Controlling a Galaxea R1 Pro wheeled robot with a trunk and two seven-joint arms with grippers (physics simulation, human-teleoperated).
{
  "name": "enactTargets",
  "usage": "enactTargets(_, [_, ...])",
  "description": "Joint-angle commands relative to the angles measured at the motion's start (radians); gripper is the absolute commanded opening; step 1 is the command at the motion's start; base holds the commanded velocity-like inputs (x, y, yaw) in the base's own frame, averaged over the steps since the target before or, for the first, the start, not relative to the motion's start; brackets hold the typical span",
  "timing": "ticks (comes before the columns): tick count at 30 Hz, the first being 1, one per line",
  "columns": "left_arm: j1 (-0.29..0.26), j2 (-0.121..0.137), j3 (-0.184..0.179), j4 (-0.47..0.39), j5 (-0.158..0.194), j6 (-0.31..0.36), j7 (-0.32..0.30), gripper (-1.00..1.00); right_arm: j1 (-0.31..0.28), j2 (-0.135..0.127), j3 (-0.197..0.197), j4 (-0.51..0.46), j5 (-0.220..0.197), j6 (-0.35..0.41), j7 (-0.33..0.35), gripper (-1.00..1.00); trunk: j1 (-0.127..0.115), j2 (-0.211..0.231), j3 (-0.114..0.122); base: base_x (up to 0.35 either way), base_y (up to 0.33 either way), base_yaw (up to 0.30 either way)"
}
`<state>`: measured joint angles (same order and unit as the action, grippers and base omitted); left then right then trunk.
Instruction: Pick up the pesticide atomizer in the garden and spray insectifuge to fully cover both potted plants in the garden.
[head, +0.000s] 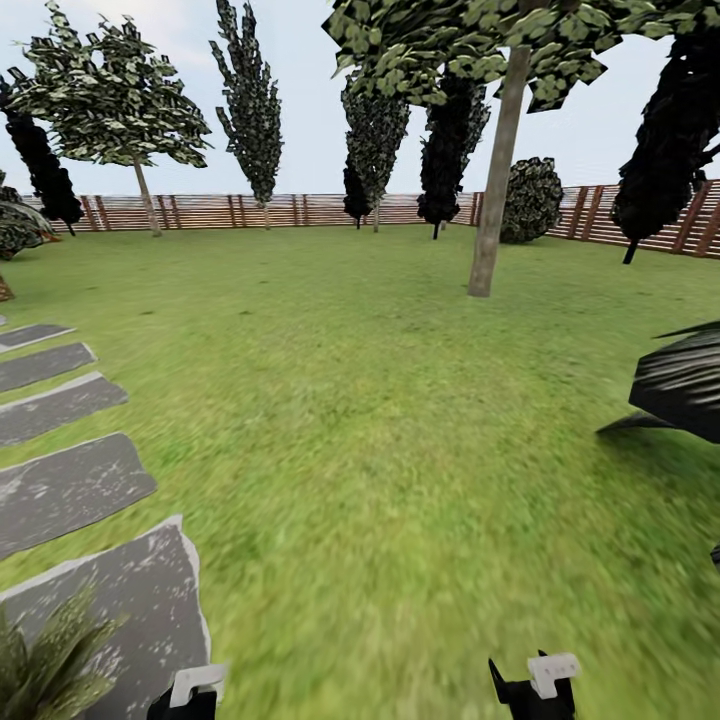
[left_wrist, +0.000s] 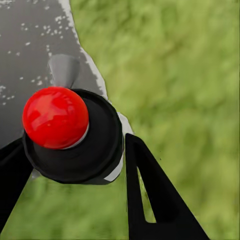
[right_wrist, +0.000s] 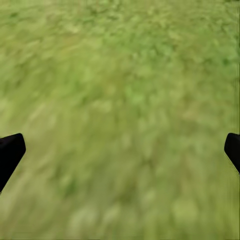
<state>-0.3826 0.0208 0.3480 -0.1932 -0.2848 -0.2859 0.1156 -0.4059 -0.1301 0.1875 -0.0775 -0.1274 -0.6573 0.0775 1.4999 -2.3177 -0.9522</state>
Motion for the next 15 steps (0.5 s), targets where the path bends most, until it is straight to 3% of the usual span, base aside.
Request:
enactTargets(1, [-0.001, 0.000, 0.005, 0.001, -0.010, -0.004, 0.004, -1.00, -0.001, 0.000, 0.004, 0.001, -0.011, -0.003, 0.008, 1.00, 0.000, 0.000, -0.001, 0.340, 0.000, 0.000])
enactTargets(15, [-0.001, 0.001, 0.005, 0.002, -0.011, -0.004, 0.004, -1.00, -0.001, 0.000, 0.004, 0.001, -0.011, -0.004, 0.007, 1.00, 0.000, 0.000, -0.001, 0.340, 0.000, 0.000])
